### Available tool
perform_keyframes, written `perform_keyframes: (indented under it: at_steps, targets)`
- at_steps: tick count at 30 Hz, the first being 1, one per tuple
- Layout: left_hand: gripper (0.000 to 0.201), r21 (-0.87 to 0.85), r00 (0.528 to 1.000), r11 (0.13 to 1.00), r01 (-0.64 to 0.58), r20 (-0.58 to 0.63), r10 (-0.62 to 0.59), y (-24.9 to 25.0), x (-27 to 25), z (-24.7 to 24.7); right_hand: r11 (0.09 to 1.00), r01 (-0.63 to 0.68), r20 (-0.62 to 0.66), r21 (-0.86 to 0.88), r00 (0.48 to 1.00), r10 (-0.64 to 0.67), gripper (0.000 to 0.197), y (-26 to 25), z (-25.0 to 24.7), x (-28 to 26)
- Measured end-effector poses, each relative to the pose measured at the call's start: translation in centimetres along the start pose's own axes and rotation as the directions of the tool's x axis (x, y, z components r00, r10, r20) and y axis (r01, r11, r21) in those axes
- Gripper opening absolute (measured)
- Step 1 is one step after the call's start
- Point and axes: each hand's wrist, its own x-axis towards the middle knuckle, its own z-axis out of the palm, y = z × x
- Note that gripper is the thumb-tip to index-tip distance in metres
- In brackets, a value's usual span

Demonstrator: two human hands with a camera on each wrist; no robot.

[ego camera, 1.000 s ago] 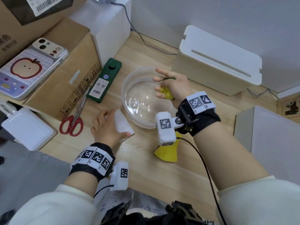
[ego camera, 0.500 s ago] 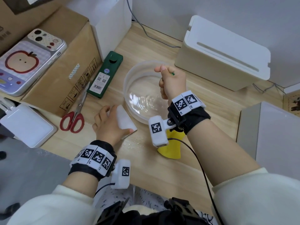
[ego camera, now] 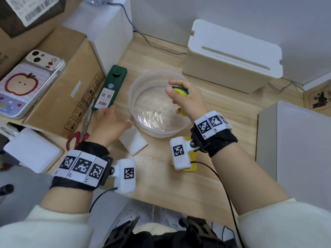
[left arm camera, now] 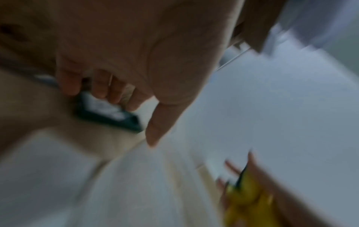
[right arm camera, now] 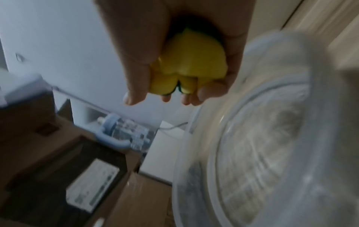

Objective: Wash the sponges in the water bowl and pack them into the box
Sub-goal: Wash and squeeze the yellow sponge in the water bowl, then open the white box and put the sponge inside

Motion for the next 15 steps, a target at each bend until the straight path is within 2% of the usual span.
perform_keyframes:
  at_steps: [1,3,4,5,6,8,9,11,13,15]
  targets:
    - [0.074,-0.033,0.992,0.996,-0.079,-0.096,0.076,1.5,-0.4,-0.7,0.999,0.008,-0.03,0.041,1.0,-0.006,0.036,0.3,-1.3,-0.7]
    - [0.059,-0.118,0.945,0.96,-0.256,-0.239,0.222,5.0,-2.0,-1.1,0.996,0.026,-0.133,0.084,0.991,-0.015,0.053,1.3,-3.9,-2.0]
    - [0.051,-0.188,0.92,0.916,-0.355,-0.245,0.306,7.4,-3.1,-0.2,0.994,0.035,-0.214,0.107,0.977,-0.011,0.062,2.1,-5.8,-3.0]
    - [0.045,-0.284,0.912,0.87,-0.403,-0.203,0.356,9.3,-4.1,1.2,0.99,0.031,-0.287,0.139,0.958,0.01,0.068,2.9,-7.7,-3.9]
    - [0.041,-0.388,0.916,0.831,-0.398,-0.12,0.382,11.2,-5.3,2.9,0.985,0.021,-0.353,0.169,0.935,0.041,0.071,3.7,-9.5,-4.9]
    - [0.036,-0.51,0.908,0.812,-0.282,0.132,0.398,13.9,-7.2,7.5,0.976,0.021,-0.53,0.219,0.842,0.101,0.06,5.6,-13.9,-7.1]
    - [0.034,-0.521,0.879,0.829,-0.205,0.274,0.39,14.9,-8.0,10.1,0.97,0.03,-0.624,0.243,0.77,0.133,0.049,6.3,-16.1,-8.2]
    - [0.033,-0.479,0.783,0.875,-0.073,0.516,0.348,16.7,-9.7,15.4,0.966,0.025,-0.768,0.258,0.611,0.189,0.029,7.9,-21.1,-10.9]
    - [0.04,-0.411,0.719,0.912,0.0,0.633,0.286,17.9,-11.4,20.0,0.969,-0.038,-0.823,0.245,0.521,0.229,0.027,9.5,-25.0,-13.5]
    - [0.051,-0.33,0.712,0.944,0.014,0.666,0.223,19.1,-12.9,24.2,0.96,-0.088,-0.828,0.267,0.488,0.275,0.034,11.4,-28.4,-16.2]
